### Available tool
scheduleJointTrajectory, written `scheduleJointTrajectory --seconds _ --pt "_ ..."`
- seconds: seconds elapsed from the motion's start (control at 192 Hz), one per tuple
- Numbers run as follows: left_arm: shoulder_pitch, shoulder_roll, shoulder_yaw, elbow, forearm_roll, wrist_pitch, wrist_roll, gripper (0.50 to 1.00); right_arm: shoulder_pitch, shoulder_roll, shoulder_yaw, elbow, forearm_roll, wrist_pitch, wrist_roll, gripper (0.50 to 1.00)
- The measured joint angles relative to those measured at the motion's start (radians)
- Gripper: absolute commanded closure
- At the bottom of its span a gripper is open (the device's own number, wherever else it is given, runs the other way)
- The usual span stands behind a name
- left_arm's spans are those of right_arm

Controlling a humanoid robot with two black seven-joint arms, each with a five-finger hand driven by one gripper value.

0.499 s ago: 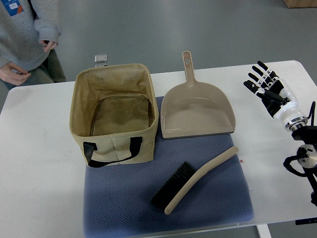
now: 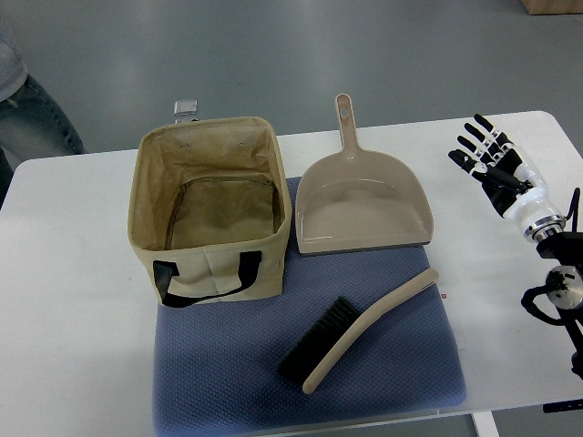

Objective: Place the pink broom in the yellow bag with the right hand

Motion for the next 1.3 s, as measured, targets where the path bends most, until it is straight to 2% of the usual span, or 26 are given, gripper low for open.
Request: scheduleJointTrajectory --seconds 1.3 --pt "0.0 0.0 0.0 -0.002 -0.001 0.002 0.0 0.5 0.015 -0.021 -0.005 0.006 -0.015 0.024 0.006 0.572"
